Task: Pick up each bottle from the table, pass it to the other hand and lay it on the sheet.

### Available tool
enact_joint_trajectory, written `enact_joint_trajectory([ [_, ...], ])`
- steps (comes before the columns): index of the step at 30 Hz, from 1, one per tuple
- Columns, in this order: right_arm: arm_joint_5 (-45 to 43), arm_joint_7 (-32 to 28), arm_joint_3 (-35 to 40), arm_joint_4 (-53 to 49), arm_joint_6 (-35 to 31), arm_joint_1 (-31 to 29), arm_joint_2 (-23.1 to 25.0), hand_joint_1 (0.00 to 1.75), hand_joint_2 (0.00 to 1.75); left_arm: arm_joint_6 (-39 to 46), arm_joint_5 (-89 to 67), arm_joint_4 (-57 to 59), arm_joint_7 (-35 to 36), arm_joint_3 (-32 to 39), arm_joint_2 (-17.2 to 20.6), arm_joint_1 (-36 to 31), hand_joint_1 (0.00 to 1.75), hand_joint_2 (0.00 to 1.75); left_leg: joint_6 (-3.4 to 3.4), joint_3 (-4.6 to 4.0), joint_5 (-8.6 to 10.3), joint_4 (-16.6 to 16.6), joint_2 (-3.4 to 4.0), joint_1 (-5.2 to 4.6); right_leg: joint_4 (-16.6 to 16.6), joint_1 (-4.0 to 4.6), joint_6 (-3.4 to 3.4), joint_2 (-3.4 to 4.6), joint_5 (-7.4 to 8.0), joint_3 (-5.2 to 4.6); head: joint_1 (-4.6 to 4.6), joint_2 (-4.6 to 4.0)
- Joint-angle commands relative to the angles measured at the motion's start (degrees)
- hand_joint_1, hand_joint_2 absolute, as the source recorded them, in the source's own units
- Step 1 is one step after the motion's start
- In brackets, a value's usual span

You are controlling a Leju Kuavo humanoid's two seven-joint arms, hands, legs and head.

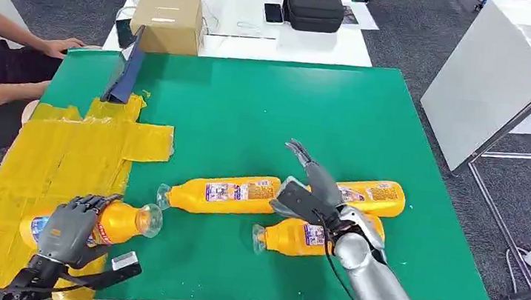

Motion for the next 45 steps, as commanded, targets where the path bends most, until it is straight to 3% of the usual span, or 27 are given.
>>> enact_joint_trajectory([
  [1,0.8,1.0,4.7,24.9,2.7,-17.2,4.1,0.00,1.75,-5.8,0.8,21.5,-0.7,-12.8,11.4,-10.5,1.75,1.75,-0.06,0.14,0.12,-0.1,0.06,-0.06,0.0,-0.07,-0.15,0.28,0.09,0.04,0.00,0.00],
  [7,0.4,1.3,7.9,29.5,4.1,-20.8,5.9,0.00,1.75,-9.3,5.5,22.6,-3.4,-17.4,15.4,-11.6,1.75,1.75,-0.15,0.15,0.15,-0.1,0.04,-0.04,0.1,-0.05,-0.13,0.24,0.06,0.06,0.00,0.00],
  [8,0.1,1.2,8.7,30.6,4.5,-21.5,6.5,0.00,1.75,-9.2,6.0,22.4,-4.3,-18.6,16.1,-11.4,0.00,0.00,-0.15,0.11,0.19,-0.1,0.02,0.00,0.1,-0.02,-0.16,0.24,0.09,0.05,0.00,0.00],
  [11,-0.7,0.9,10.4,33.2,5.3,-22.8,7.9,0.00,1.75,-12.1,14.6,20.1,-9.2,-19.7,17.8,-11.1,0.00,0.00,-0.18,0.11,0.30,-0.1,-0.02,0.00,0.1,-0.01,-0.20,0.27,0.15,0.05,0.02,0.00],
  [18,-0.5,0.2,14.6,35.9,7.6,-24.3,10.7,0.00,1.75,-17.8,24.3,14.1,-13.6,-19.3,21.5,-9.3,0.00,0.00,-0.22,0.11,0.31,0.0,-0.03,0.07,0.2,0.05,-0.27,0.09,0.16,0.07,0.02,0.00],
  [24,-0.3,0.6,18.6,37.2,9.2,-25.1,11.4,0.00,1.75,-20.4,32.3,11.6,-17.4,-17.1,21.5,-6.8,0.00,0.00,-0.21,0.16,0.33,-0.1,0.00,0.03,0.1,0.01,-0.29,0.24,0.19,0.08,0.02,0.00],
  [28,0.6,1.3,20.6,38.6,9.2,-25.4,11.9,0.00,1.75,-21.5,38.1,10.7,-20.9,-14.9,18.2,-6.5,0.00,0.00,-0.20,0.14,0.35,-0.1,-0.06,0.01,0.1,-0.01,-0.27,0.14,0.19,0.08,0.02,0.00],
  [32,4.0,5.3,25.7,43.3,10.2,-27.1,12.5,0.00,1.75,-27.8,47.1,11.0,-27.4,-10.0,12.2,-7.6,0.00,0.00,-0.18,0.09,0.43,-0.2,-0.16,0.01,0.0,-0.02,-0.29,0.13,0.25,0.05,0.02,0.00],
  [35,6.2,7.8,27.7,45.4,9.6,-27.4,12.4,0.00,1.75,-29.1,48.3,11.3,-27.6,-8.9,9.6,-8.4,0.00,0.00,-0.18,0.01,0.45,-0.1,-0.30,0.01,0.0,-0.01,-0.29,-0.02,0.24,0.02,0.02,0.00],
  [45,9.0,11.7,29.5,47.8,12.5,-26.4,11.7,0.00,1.75,-31.0,55.9,11.5,-27.6,-10.0,6.9,-11.1,0.00,0.00,-0.20,-0.04,0.41,-0.1,-0.41,0.01,0.1,0.02,-0.28,-0.14,0.17,-0.02,0.04,0.00],
])
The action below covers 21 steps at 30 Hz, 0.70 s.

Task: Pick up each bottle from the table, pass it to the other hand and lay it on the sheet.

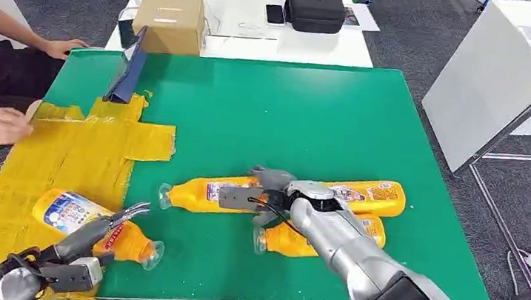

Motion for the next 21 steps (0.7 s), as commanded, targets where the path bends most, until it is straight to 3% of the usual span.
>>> enact_joint_trajectory([
  [1,1.8,2.5,5.3,7.3,2.6,-1.8,-0.8,0.00,1.75,-1.5,6.8,2.1,0.0,1.0,-6.4,-3.8,0.00,0.00,0.00,0.00,0.05,-0.1,-0.18,-0.02,0.0,-0.02,-0.06,0.00,-0.01,0.03,-0.02,0.00],
  [2,2.3,2.5,5.4,7.5,2.1,-1.3,-1.1,0.47,1.75,-2.1,8.4,1.9,0.0,1.5,-7.4,-4.3,0.00,0.00,0.00,-0.03,0.06,-0.1,-0.24,0.00,-0.1,0.01,-0.09,0.01,0.00,0.02,-0.02,0.00],
  [3,2.3,2.4,5.2,7.7,1.6,-0.8,-1.3,1.41,1.75,-2.4,9.6,1.5,0.0,2.2,-8.2,-4.4,0.00,0.00,0.00,-0.02,0.07,-0.1,-0.28,-0.01,-0.1,0.01,-0.05,-0.11,-0.01,0.02,-0.02,0.00],
  [5,2.4,2.3,4.7,7.8,0.7,0.0,-1.8,1.73,1.75,-3.5,11.6,0.7,0.0,3.8,-9.7,-4.6,0.00,0.00,0.01,-0.03,0.07,-0.1,-0.31,0.00,-0.1,0.02,-0.04,-0.16,-0.01,0.02,-0.02,0.00],
  [10,1.9,2.6,2.8,7.5,-3.2,0.9,-1.5,1.75,1.75,-6.3,13.5,0.2,0.0,7.5,-12.2,-3.7,0.00,0.00,0.03,-0.02,0.10,-0.1,-0.25,0.01,-0.2,0.02,-0.08,0.04,0.05,0.05,-0.02,0.00],
  [12,1.0,2.1,0.1,6.4,-8.0,1.7,-1.3,1.75,1.75,-9.8,16.6,-0.3,0.3,12.1,-15.0,-2.5,0.00,0.00,0.01,-0.01,0.04,-0.1,-0.16,0.00,-0.1,-0.02,-0.05,-0.01,0.00,0.02,-0.02,0.00],
  [16,0.7,1.9,-1.3,5.8,-10.2,2.0,-1.2,1.75,1.75,-11.9,18.2,-2.3,1.1,14.5,-16.2,-1.1,0.00,0.00,0.01,-0.03,0.01,0.0,-0.06,0.01,-0.1,-0.02,-0.05,0.09,0.01,0.00,-0.02,0.00],
  [17,0.4,1.6,-2.2,5.2,-12.3,2.3,-1.2,1.75,1.75,-12.7,19.8,-2.7,1.7,15.7,-16.9,-0.8,0.00,0.00,0.01,-0.02,0.03,-0.1,-0.08,0.02,-0.1,-0.01,-0.08,0.15,0.04,0.01,-0.02,0.00],
  [18,-1.8,-0.9,-5.9,3.0,-18.5,3.7,-1.4,1.75,1.75,-14.1,24.0,-4.5,3.2,19.0,-18.9,0.4,0.00,0.00,0.01,-0.04,0.03,-0.1,-0.10,0.02,-0.1,-0.01,-0.08,0.14,0.03,-0.01,0.00,0.00],
  [21,-6.0,-7.5,-13.5,-2.9,-26.0,6.9,-1.6,1.75,1.75,-18.7,32.2,-9.3,6.4,23.7,-21.5,3.2,0.00,0.00,0.00,-0.01,0.00,-0.1,-0.03,0.03,-0.1,0.01,-0.07,0.19,0.03,-0.01,-0.02,0.00],
])
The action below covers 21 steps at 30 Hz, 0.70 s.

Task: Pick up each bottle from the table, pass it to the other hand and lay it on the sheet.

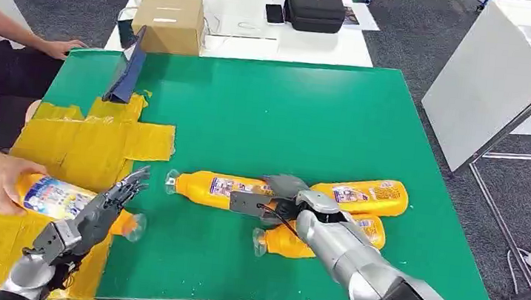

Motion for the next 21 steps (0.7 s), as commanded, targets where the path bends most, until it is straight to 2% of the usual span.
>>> enact_joint_trajectory([
  [1,-7.0,-10.3,-16.3,-10.6,-15.9,6.7,-1.3,1.75,1.75,-8.5,15.6,-9.0,6.7,15.2,-10.2,5.4,0.00,0.00,0.00,-0.01,-0.03,0.0,0.00,0.04,-0.1,0.05,-0.06,0.17,0.01,0.02,0.00,0.00],
  [2,-6.7,-10.2,-16.6,-11.6,-15.8,7.2,-1.5,1.75,1.75,-8.8,15.8,-9.6,6.9,15.4,-10.4,5.7,0.00,0.00,0.00,-0.05,-0.03,0.0,0.00,0.03,0.0,0.04,-0.06,0.18,0.00,-0.02,0.00,0.00],
  [3,-8.1,-13.0,-21.2,-18.2,-18.0,10.5,-1.4,1.75,1.75,-9.9,18.4,-10.5,8.1,16.8,-12.1,6.4,0.00,0.00,0.01,-0.05,-0.05,0.0,0.05,0.03,0.0,0.06,-0.07,0.26,0.00,-0.03,0.00,0.00],
  [4,-7.0,-12.4,-21.8,-20.8,-17.5,11.7,-1.7,1.75,1.75,-10.3,18.5,-11.1,8.2,16.8,-12.5,6.9,0.00,0.00,0.00,-0.08,-0.06,0.0,0.08,0.02,0.0,0.05,-0.06,0.25,-0.01,-0.07,0.00,0.00],
  [7,-6.4,-11.7,-22.2,-22.3,-17.0,12.3,-1.8,1.75,1.75,-10.4,18.5,-11.2,8.3,16.7,-12.7,7.1,0.00,0.00,0.00,-0.08,-0.06,0.0,-0.08,0.03,0.0,0.07,-0.08,0.14,-0.05,-0.04,0.00,0.00],
  [9,-6.5,-14.1,-26.0,-26.3,-17.1,14.6,-0.9,1.75,1.75,-10.8,19.7,-10.9,9.2,17.3,-13.5,7.1,0.00,0.00,0.00,-0.23,-0.02,0.0,-0.06,0.01,0.0,0.05,-0.04,0.05,-0.01,-0.19,-0.02,0.00],
  [10,-6.0,-14.8,-27.4,-28.9,-17.0,16.0,-0.4,1.75,1.75,-11.1,20.3,-11.0,10.0,17.4,-13.7,7.4,0.00,1.75,0.01,-0.25,-0.02,0.0,-0.10,0.02,0.0,0.06,-0.06,0.08,-0.02,-0.19,0.00,0.00],
  [12,-5.4,-14.8,-27.9,-31.7,-16.8,17.4,-0.3,1.75,1.75,-11.2,20.3,-11.4,10.4,17.3,-13.8,8.0,0.00,1.75,0.01,-0.26,-0.03,0.0,-0.04,0.01,0.0,0.04,-0.07,0.15,-0.02,-0.22,0.02,0.00],
  [21,-5.4,-14.8,-27.9,-31.7,-16.8,17.4,-0.3,1.75,1.75,-11.2,20.3,-11.4,10.4,17.3,-13.8,8.0,0.00,1.75,0.00,-0.27,-0.03,0.0,-0.04,0.00,0.0,0.03,-0.08,0.16,-0.02,-0.24,0.00,0.00],
])
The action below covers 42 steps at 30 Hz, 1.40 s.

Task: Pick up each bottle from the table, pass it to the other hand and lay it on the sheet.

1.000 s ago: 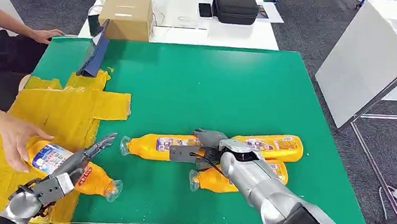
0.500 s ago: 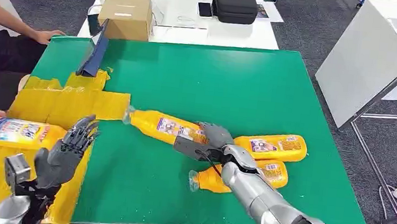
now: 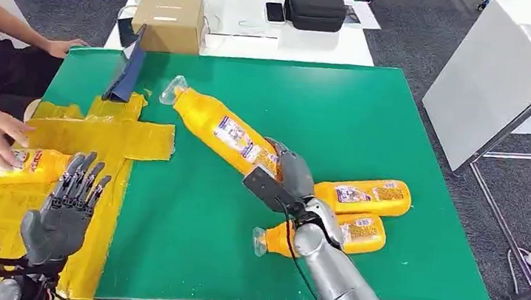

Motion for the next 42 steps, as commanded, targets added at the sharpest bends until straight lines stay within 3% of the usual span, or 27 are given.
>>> enact_joint_trajectory([
  [1,-0.1,-0.1,-2.7,-2.9,0.4,0.2,-0.3,1.75,1.75,-0.2,0.0,0.3,0.3,1.8,-1.8,-0.3,0.00,1.75,0.00,0.07,-0.02,0.0,-0.02,0.00,0.0,-0.01,-0.08,0.18,-0.01,0.05,0.00,0.00],
  [5,0.5,-2.2,-4.2,-8.8,1.5,3.4,1.0,1.75,1.75,-2.3,3.5,0.6,3.3,1.8,-1.8,0.5,0.00,1.75,-0.01,0.03,-0.01,0.0,-0.03,0.00,0.0,0.00,-0.05,0.09,-0.01,0.02,0.00,0.00],
  [12,3.1,-2.5,6.7,-15.8,6.3,9.1,4.0,1.75,1.75,-5.0,4.5,-3.9,4.3,0.3,-3.8,5.6,0.00,1.75,-0.03,0.18,-0.13,-0.1,0.16,0.03,0.0,0.02,-0.10,0.37,-0.07,0.10,0.00,0.00],
  [17,4.0,-2.3,13.8,-13.5,7.0,10.0,5.5,1.75,1.75,-3.7,1.6,-6.4,3.2,-2.3,-4.4,6.9,0.00,1.75,-0.02,-0.03,-0.09,0.0,0.11,0.04,0.0,0.04,-0.09,0.28,-0.04,-0.11,0.00,0.00],
  [34,4.5,-2.9,21.6,-1.9,8.8,10.5,9.5,1.75,1.75,-4.0,4.1,-5.2,2.3,-4.4,-3.8,5.8,0.00,1.75,-0.02,0.07,-0.07,-0.1,-0.02,0.04,-0.1,0.02,-0.11,0.21,-0.06,0.03,0.02,0.00],
  [42,-3.1,-3.5,30.6,5.4,8.5,8.5,10.0,1.75,1.75,-2.5,5.5,-5.4,2.4,-7.8,-4.5,3.4,0.00,1.75,-0.02,0.06,-0.04,-0.1,-0.12,0.03,-0.1,0.02,-0.11,0.11,-0.07,0.04,0.02,0.00],
])
